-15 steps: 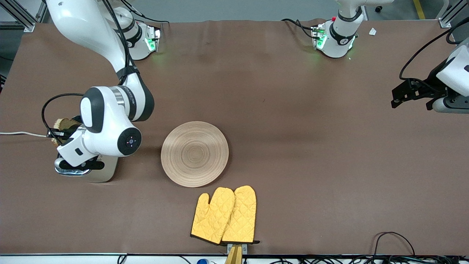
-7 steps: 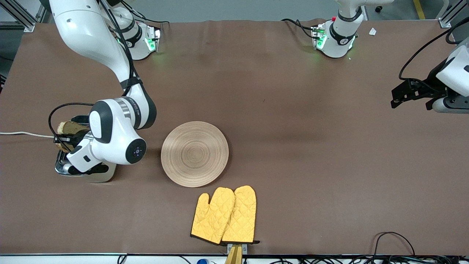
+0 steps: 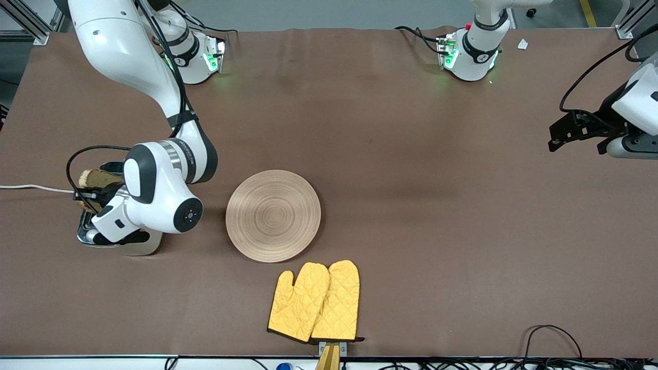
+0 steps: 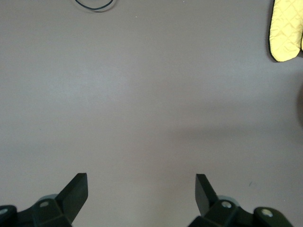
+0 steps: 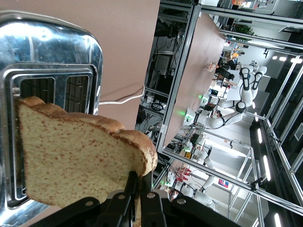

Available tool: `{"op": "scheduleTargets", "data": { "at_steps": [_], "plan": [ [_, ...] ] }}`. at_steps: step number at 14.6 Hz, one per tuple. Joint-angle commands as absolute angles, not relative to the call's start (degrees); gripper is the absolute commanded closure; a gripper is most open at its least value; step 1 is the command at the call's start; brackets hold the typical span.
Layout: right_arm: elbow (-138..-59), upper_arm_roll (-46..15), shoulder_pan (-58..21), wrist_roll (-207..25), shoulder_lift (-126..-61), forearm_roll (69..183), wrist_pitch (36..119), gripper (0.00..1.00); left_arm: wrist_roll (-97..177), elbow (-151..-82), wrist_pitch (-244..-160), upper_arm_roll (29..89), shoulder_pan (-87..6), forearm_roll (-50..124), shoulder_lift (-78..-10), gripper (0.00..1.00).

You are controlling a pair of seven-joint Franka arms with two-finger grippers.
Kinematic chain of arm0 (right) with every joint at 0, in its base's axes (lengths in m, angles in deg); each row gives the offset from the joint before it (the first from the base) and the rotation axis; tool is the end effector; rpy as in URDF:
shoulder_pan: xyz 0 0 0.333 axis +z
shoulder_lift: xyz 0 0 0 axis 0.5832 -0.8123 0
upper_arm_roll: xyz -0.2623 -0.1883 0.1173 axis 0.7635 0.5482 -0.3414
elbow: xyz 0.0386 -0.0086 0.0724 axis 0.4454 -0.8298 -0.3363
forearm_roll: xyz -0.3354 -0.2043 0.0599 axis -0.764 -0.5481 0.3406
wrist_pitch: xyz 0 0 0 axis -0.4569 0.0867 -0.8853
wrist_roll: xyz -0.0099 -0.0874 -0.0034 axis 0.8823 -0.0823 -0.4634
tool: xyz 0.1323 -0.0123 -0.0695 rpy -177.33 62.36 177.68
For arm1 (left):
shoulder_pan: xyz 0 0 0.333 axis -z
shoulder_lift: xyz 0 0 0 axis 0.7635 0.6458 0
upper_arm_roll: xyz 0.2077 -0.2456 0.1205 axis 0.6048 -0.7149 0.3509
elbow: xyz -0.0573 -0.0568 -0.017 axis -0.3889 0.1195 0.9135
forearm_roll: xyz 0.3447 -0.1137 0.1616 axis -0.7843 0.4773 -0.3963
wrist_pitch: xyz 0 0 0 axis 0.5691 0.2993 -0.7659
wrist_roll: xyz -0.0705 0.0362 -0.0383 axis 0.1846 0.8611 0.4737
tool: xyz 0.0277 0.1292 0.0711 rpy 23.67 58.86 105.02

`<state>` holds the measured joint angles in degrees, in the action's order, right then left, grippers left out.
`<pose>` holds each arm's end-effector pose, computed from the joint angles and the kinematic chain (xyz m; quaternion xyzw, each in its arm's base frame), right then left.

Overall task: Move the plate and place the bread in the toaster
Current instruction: 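Lower the bread slice into the toaster slot with the right gripper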

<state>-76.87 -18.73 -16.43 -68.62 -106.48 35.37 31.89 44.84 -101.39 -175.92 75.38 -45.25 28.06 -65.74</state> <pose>0.6596 0.0646 0.3799 0.8255 0.0088 -0.1766 0.5360 0.5808 -0.0658 0.6220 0.9990 -0.0393 0.0227 0.0057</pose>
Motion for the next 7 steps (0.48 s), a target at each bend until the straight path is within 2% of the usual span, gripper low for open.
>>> {"op": "scheduleTargets", "data": {
  "at_steps": [1, 7],
  "plan": [
    [-77.7, -19.3, -17.3, -67.8, -106.1, 33.8, 31.2, 1.0, 44.1, -101.2, -175.6, 75.0, -45.1, 26.8, -66.0, 0.0],
    [-77.7, -19.3, -17.0, -67.5, -107.0, 33.8, 31.8, 1.0, 44.1, -101.2, -175.6, 75.0, -45.2, 26.8, -66.0, 0.0]
  ]
}}
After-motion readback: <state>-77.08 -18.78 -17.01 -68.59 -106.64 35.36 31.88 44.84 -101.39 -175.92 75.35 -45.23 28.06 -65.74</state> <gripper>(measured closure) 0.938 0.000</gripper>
